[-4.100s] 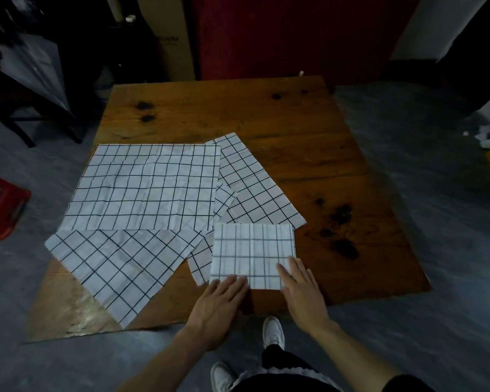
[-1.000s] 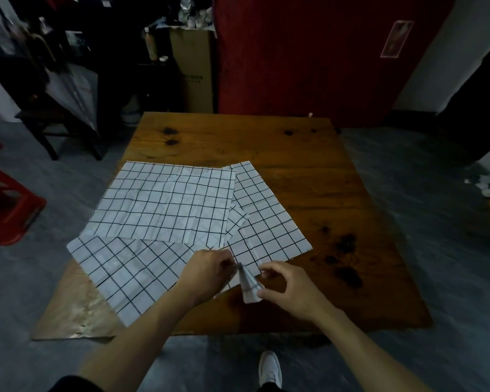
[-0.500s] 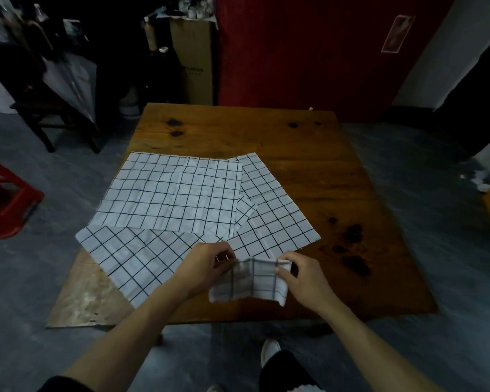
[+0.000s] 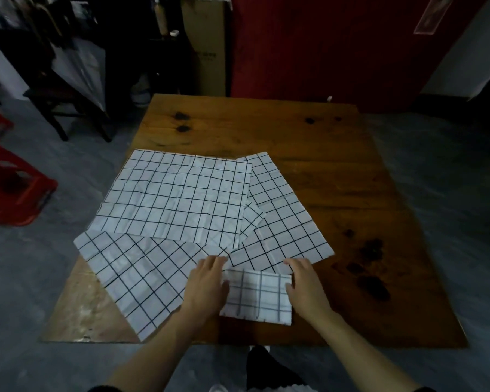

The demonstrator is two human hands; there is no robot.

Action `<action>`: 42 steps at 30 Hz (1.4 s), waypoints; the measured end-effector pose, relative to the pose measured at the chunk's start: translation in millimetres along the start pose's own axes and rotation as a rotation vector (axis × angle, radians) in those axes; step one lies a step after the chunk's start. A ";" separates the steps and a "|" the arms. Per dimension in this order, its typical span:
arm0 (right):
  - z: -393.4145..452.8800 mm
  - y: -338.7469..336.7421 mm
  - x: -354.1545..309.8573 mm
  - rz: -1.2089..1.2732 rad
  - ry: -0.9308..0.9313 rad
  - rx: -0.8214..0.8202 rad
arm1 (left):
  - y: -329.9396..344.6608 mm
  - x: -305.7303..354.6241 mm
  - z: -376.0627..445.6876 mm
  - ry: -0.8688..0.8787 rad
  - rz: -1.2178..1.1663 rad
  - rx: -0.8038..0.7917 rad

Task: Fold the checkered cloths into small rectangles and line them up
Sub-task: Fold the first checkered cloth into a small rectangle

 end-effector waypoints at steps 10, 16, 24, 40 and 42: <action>-12.2 73.3 -11.3 -0.472 -0.326 -0.110 | 69.0 36.2 7.5 0.298 0.226 -0.422; -13.6 76.5 16.9 -0.522 -0.247 -0.104 | 63.1 20.5 -0.5 0.285 0.212 -0.375; -22.6 59.2 56.4 -0.644 -0.215 -0.098 | 49.9 1.5 -10.4 0.233 0.181 -0.352; -2.8 18.9 36.4 -0.304 -0.200 0.007 | 34.8 6.8 22.8 0.209 0.331 -0.331; 3.6 16.5 34.2 -0.277 -0.167 0.009 | 35.1 7.8 28.9 0.209 0.348 -0.324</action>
Point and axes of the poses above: each hand's wrist, its own z-axis towards the middle knuckle, its own y-axis out of the palm, x = y × z, the point moved 5 cm from there along z, towards the middle knuckle, and after that the axes turned 15 degrees about y, right-handed, at the moved point
